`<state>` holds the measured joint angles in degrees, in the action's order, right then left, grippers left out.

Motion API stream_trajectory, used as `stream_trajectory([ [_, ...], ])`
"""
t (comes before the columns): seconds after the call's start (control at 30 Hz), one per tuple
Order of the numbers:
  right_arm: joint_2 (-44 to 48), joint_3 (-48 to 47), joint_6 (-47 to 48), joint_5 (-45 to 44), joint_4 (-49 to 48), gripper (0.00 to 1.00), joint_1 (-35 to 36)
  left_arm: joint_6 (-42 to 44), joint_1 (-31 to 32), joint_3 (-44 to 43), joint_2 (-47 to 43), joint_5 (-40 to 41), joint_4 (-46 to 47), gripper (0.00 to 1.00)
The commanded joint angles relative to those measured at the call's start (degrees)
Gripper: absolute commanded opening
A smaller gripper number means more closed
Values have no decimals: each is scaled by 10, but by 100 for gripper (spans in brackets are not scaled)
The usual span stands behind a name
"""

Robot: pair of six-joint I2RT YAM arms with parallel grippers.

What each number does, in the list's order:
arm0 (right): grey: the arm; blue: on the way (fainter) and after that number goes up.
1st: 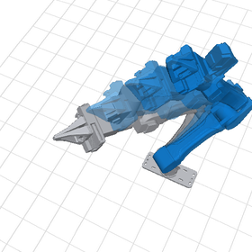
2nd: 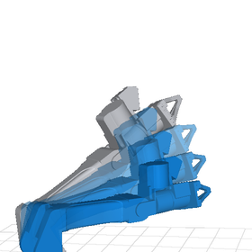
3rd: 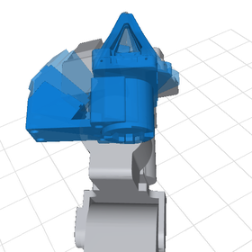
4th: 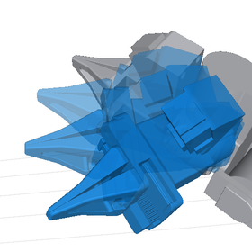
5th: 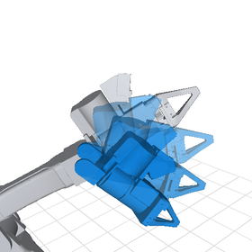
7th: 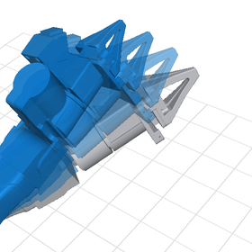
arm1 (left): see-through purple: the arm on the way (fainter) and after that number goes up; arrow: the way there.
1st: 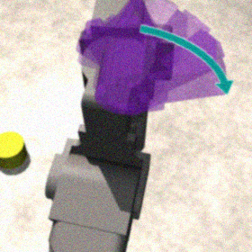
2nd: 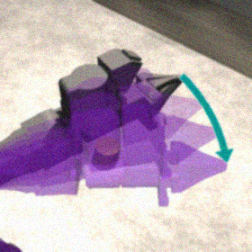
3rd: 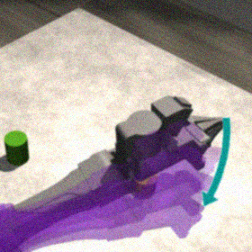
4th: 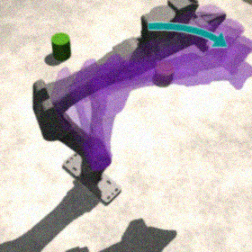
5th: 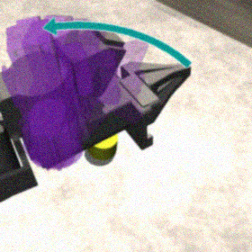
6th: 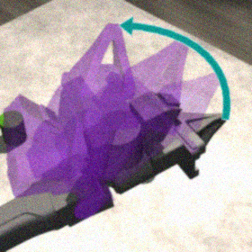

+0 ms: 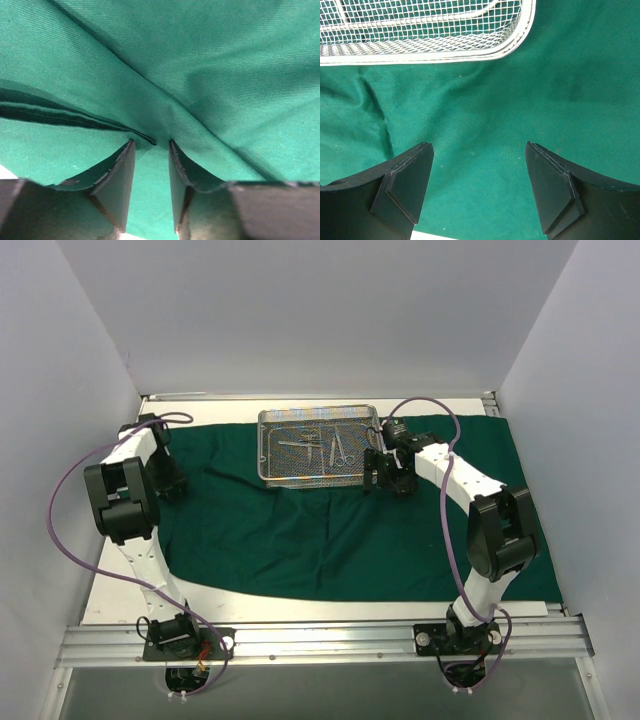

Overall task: Open and lay out the surgical kit
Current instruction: Smooth out the surgical kit at the center of the board.

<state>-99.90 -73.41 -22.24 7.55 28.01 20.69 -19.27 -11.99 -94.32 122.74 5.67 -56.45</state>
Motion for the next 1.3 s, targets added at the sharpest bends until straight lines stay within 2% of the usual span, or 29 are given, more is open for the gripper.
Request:
stream_trajectory([
  [0.0,15,3,5,2,7,76,-1,-1,-1,-18,11,10,5,40],
  [0.1,16,3,6,2,8,76,-1,-1,-1,-17,12,11,5,32],
  [0.33,15,0,6,4,7,75,-1,1,-2,-16,4,13,10,24],
  [0.43,14,-2,6,4,8,75,-1,1,-2,-15,-2,14,11,17],
  [0.73,12,-7,12,4,11,75,-1,5,-10,2,-32,15,13,17],
  [0.87,12,-14,17,1,17,75,0,5,-16,19,-56,17,13,4],
  [0.93,11,-22,20,-2,21,75,1,-1,-21,25,-68,17,5,2],
  [1.03,12,-39,24,-1,29,75,6,-15,-38,58,-115,17,-2,2],
  [1.27,10,-96,36,11,51,74,36,-21,-110,159,-321,-23,-20,2],
])
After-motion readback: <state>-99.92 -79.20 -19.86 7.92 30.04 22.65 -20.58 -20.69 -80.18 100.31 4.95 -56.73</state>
